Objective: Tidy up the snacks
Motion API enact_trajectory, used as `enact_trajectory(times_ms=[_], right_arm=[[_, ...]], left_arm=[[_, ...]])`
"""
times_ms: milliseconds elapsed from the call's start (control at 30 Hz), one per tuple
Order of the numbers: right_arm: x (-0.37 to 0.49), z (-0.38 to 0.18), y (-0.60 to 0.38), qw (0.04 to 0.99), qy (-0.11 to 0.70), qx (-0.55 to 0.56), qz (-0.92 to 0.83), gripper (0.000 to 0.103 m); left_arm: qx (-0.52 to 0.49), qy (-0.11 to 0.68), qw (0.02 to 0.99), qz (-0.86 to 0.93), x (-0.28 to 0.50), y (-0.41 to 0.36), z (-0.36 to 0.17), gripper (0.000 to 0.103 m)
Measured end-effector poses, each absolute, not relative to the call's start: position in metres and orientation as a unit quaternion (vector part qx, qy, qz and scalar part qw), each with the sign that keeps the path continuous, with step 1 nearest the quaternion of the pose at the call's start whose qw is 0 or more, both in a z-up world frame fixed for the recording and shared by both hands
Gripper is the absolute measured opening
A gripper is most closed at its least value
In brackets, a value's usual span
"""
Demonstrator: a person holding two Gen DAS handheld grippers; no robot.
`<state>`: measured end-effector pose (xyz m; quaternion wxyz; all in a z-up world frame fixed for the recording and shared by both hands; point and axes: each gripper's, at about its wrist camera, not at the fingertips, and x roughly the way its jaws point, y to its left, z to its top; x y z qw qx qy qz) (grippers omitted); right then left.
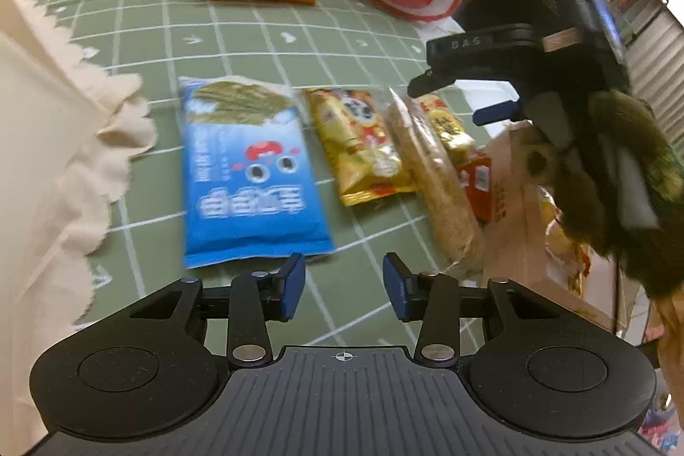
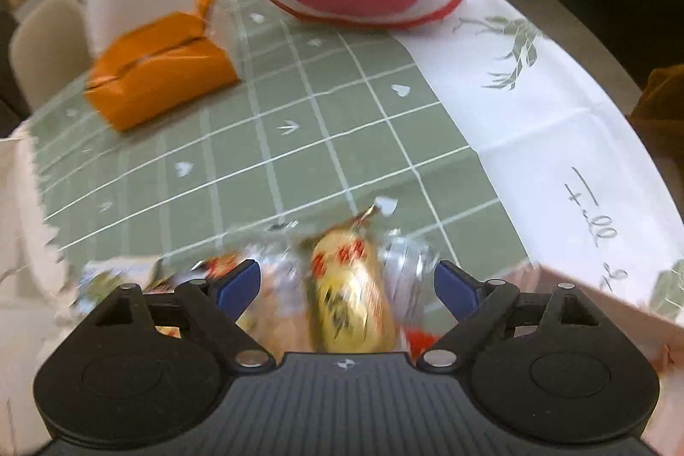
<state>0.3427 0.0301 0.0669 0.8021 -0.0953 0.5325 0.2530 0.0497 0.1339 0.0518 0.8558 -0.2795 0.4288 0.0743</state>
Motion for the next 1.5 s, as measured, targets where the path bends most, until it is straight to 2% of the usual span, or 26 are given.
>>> enact_trajectory(times_ms=[33, 67, 167, 333, 533, 600, 633, 667, 767, 1100, 1133, 1267, 1367, 1467, 1500], right_arm=[[0.348, 0.063, 0.034, 0.8, 0.535, -0.098, 0.252, 0.089], [0.349, 0.06, 0.036, 0.8, 0.535, -0.098, 0.253, 0.094], [0.356, 0.054, 0.043, 0.787, 0.546, -0.099, 0.27, 0.093], [0.333, 0.056, 0.043, 0.759, 0.562, -0.102, 0.313, 0.078], [0.274, 0.059, 0.036, 0.725, 0.574, -0.104, 0.367, 0.075], [0.257, 0.059, 0.032, 0.721, 0.576, -0.097, 0.374, 0.067], [0.248, 0.061, 0.028, 0.716, 0.579, -0.089, 0.379, 0.057], [0.24, 0.06, 0.024, 0.705, 0.589, -0.076, 0.387, 0.043], [0.213, 0.057, 0.005, 0.696, 0.597, -0.048, 0.396, 0.039], [0.136, 0.061, -0.069, 0.733, 0.558, -0.026, 0.389, 0.04], [0.129, 0.061, -0.076, 0.735, 0.553, -0.025, 0.392, 0.041], [0.103, 0.066, -0.103, 0.756, 0.532, -0.02, 0.381, 0.073], [0.092, 0.068, -0.115, 0.774, 0.522, -0.018, 0.359, 0.074], [0.087, 0.071, -0.134, 0.801, 0.504, -0.03, 0.322, 0.075], [0.086, 0.072, -0.14, 0.81, 0.498, -0.031, 0.308, 0.076]], left_arm=[[-0.282, 0.427, 0.856, 0.078, 0.048, 0.139, 0.054, 0.044], [-0.286, 0.424, 0.855, 0.082, 0.047, 0.142, 0.053, 0.044], [-0.302, 0.413, 0.853, 0.099, 0.043, 0.155, 0.05, 0.044], [-0.324, 0.406, 0.849, 0.098, 0.043, 0.164, 0.045, 0.044], [-0.323, 0.412, 0.847, 0.091, 0.045, 0.158, 0.042, 0.044], [-0.323, 0.409, 0.849, 0.091, 0.043, 0.157, 0.044, 0.044], [-0.322, 0.407, 0.85, 0.094, 0.042, 0.156, 0.045, 0.044], [-0.322, 0.402, 0.851, 0.102, 0.039, 0.157, 0.048, 0.044], [-0.328, 0.386, 0.854, 0.12, 0.031, 0.163, 0.054, 0.044], [-0.308, 0.382, 0.87, 0.053, 0.048, 0.134, 0.075, 0.044], [-0.298, 0.381, 0.874, 0.042, 0.055, 0.128, 0.08, 0.044], [-0.256, 0.388, 0.885, -0.009, 0.109, 0.105, 0.084, 0.044], [-0.189, 0.421, 0.887, -0.016, 0.155, 0.084, 0.064, 0.043], [-0.125, 0.462, 0.878, -0.019, 0.181, 0.064, 0.038, 0.031], [-0.106, 0.459, 0.882, -0.016, 0.181, 0.059, 0.034, 0.03]])
